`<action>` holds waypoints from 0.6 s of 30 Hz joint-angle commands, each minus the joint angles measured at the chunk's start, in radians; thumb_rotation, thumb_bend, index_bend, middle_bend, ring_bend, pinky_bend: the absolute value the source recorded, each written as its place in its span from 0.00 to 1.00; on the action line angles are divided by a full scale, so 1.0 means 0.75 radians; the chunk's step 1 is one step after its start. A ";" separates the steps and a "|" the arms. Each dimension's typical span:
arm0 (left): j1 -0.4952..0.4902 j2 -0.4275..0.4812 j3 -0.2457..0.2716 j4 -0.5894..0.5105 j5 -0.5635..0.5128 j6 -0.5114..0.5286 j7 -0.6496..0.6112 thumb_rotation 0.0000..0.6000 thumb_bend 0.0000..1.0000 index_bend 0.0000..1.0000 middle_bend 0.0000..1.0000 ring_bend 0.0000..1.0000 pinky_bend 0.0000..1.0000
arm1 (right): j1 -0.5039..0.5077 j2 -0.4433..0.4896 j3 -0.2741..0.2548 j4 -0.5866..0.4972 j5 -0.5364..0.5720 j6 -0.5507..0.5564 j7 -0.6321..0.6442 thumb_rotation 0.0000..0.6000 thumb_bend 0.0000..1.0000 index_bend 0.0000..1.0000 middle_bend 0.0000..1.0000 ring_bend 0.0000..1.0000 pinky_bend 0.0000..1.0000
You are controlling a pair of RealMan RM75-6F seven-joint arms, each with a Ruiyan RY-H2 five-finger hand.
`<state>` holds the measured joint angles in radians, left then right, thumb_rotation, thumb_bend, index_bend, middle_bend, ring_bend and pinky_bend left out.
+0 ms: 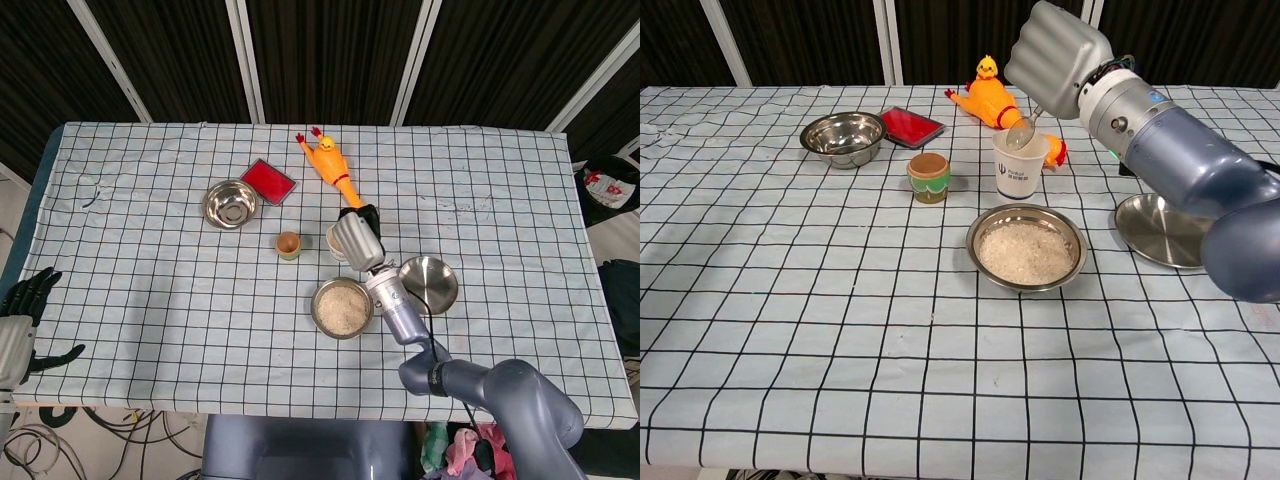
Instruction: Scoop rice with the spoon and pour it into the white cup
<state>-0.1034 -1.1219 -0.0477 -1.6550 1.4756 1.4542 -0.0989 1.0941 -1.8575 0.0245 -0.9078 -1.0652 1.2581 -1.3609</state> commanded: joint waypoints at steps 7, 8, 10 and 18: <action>-0.001 0.000 0.005 -0.002 0.008 -0.003 0.003 1.00 0.02 0.00 0.00 0.00 0.00 | -0.020 0.017 0.003 0.025 -0.076 -0.011 0.012 1.00 0.45 0.65 1.00 1.00 1.00; -0.001 0.000 0.006 -0.002 0.009 -0.003 0.003 1.00 0.02 0.00 0.00 0.00 0.00 | -0.021 0.019 0.005 0.024 -0.081 -0.012 0.009 1.00 0.45 0.65 1.00 1.00 1.00; -0.001 -0.001 0.006 -0.002 0.009 -0.003 0.003 1.00 0.02 0.00 0.00 0.00 0.00 | -0.026 0.025 0.007 0.017 -0.094 -0.015 0.008 1.00 0.45 0.65 1.00 1.00 1.00; -0.001 0.000 0.005 -0.001 0.009 -0.001 0.001 1.00 0.02 0.00 0.00 0.00 0.00 | -0.026 0.043 0.050 -0.010 -0.133 -0.008 0.009 1.00 0.45 0.65 1.00 1.00 1.00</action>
<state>-0.1038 -1.1218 -0.0437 -1.6556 1.4821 1.4536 -0.0983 1.0713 -1.8282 0.0544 -0.9110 -1.1600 1.2497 -1.3540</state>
